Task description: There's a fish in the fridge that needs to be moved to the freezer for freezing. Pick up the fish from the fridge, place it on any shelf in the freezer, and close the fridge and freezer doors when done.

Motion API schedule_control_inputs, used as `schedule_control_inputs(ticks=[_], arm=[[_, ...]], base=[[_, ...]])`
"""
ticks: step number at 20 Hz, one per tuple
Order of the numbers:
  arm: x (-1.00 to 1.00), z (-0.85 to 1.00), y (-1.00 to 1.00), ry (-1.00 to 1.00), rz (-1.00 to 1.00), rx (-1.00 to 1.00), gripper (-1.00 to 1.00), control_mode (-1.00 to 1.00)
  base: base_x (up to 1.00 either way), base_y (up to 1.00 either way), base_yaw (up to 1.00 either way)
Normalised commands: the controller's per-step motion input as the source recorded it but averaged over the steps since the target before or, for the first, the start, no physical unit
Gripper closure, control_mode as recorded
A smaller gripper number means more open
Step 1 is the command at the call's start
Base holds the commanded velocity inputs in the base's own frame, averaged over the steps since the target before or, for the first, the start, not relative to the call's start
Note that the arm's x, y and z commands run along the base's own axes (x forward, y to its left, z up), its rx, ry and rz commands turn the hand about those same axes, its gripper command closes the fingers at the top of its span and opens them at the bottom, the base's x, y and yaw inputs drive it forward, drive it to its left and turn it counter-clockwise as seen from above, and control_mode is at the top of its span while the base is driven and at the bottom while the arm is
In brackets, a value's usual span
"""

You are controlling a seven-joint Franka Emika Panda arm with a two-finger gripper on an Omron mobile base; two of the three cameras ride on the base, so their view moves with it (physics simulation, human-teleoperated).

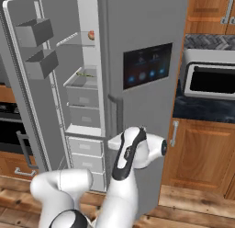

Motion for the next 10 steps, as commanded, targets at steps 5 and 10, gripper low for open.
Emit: schedule_control_inputs(ticks=[5,10], arm=[[0.5,0.03,0.52,0.01,-0.29,-0.09,-1.0,-1.0],[0.49,0.05,0.25,0.0,-0.18,-0.03,-1.0,-1.0]], base=[[0.0,0.0,0.0],[0.0,0.0,0.0]])
